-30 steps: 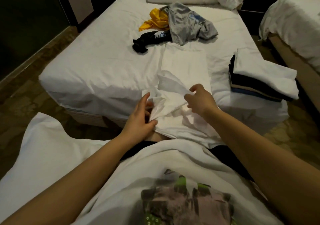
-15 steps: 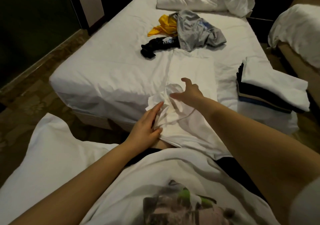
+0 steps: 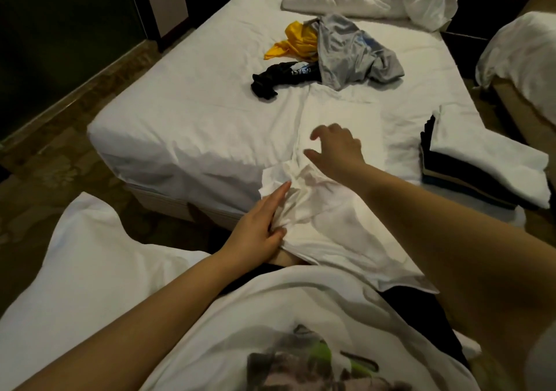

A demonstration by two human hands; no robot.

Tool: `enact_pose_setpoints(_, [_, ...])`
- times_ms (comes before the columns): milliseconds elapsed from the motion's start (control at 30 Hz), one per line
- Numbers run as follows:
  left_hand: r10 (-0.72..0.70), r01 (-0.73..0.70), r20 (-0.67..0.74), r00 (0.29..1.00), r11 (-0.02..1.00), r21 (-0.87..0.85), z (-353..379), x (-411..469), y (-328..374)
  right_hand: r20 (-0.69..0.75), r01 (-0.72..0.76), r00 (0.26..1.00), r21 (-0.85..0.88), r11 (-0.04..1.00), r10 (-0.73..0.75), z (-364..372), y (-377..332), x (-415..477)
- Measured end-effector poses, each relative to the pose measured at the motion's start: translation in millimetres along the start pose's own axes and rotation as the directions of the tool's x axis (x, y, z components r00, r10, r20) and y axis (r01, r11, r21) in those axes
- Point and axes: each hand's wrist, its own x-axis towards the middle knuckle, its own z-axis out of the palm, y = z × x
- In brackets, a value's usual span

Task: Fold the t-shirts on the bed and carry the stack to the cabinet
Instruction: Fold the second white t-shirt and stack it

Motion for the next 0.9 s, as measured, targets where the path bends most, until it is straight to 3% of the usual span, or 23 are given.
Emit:
enact_pose_setpoints(67, [-0.007,0.007,0.009,1.000,1.000,-0.017,0,0,1,0.082,0.108,0.989,0.202,0.973,-0.126,-8,-22,1])
enact_pose_setpoints(133, [-0.030,0.031,0.006,1.000,0.999,-0.026,-1,-1,2,0.261,0.176,0.932,0.284,0.943,-0.252,-13,-44,-5])
enact_pose_setpoints(233, [-0.079,0.077,-0.047,0.996,0.996,-0.048,-1,-3,3,0.513,0.235,0.791,0.249,0.939,-0.334,-20,-64,-12])
enact_pose_setpoints(333, [-0.102,0.095,-0.093,0.990,0.992,-0.079,-1,-6,2,0.714,0.273,0.649,0.102,0.957,-0.261,-25,-70,-16])
enact_pose_setpoints(400, [-0.111,0.103,-0.105,0.988,0.991,-0.081,0,-6,2,0.706,0.369,0.663,-0.020,0.929,-0.248,-19,-72,-19])
enact_pose_setpoints(500, [-0.122,0.117,-0.115,0.986,0.992,-0.050,2,-5,2,0.545,0.426,0.786,-0.139,0.894,-0.290,-12,-67,-23])
enact_pose_setpoints(600, [-0.082,0.080,-0.114,0.990,0.996,-0.027,2,-4,0,0.171,0.164,0.970,0.072,0.984,-0.174,-22,-52,-30])
enact_pose_setpoints(667, [-0.036,0.033,-0.115,0.993,0.999,-0.025,1,-4,-2,-0.023,-0.066,0.997,0.368,0.927,0.080,-26,-32,-46])
enact_pose_setpoints(700, [-0.006,0.004,-0.127,0.992,1.000,-0.014,1,-4,-3,0.014,-0.186,0.979,0.451,0.873,0.201,-23,-19,-55])
enact_pose_setpoints(800, [0.068,-0.061,-0.125,0.990,0.997,0.055,4,-1,-6,0.354,-0.514,0.854,0.461,0.723,0.381,-12,12,-81])
enact_pose_setpoints(833, [0.078,-0.072,-0.099,0.992,0.996,0.060,4,-1,-7,0.389,-0.566,0.822,0.479,0.671,0.416,-10,17,-82])
enact_pose_setpoints(900, [0.095,-0.091,-0.058,0.994,0.993,0.072,4,1,-7,0.342,-0.563,0.825,0.568,0.600,0.450,-12,22,-75])
